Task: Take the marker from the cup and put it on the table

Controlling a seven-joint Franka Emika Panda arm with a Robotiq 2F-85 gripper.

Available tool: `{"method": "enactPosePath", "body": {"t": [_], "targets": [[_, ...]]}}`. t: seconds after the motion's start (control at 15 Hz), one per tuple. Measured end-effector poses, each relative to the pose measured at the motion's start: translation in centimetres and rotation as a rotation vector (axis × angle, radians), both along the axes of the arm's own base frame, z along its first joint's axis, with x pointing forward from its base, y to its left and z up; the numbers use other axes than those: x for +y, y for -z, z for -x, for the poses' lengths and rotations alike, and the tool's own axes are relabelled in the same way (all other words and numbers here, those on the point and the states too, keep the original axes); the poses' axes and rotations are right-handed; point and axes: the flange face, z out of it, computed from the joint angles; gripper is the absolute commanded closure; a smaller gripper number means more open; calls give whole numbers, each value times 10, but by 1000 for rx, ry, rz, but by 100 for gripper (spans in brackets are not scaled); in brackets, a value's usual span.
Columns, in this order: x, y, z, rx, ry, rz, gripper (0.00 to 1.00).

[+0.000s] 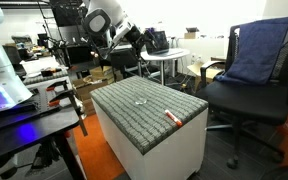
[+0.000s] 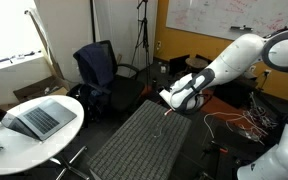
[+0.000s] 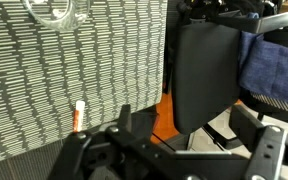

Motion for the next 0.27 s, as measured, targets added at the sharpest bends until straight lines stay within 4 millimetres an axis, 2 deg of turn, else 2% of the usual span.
{"method": "enactPosePath", "body": {"t": [0.27], "targets": [[1,-3,3,-2,-12,0,0]]}}
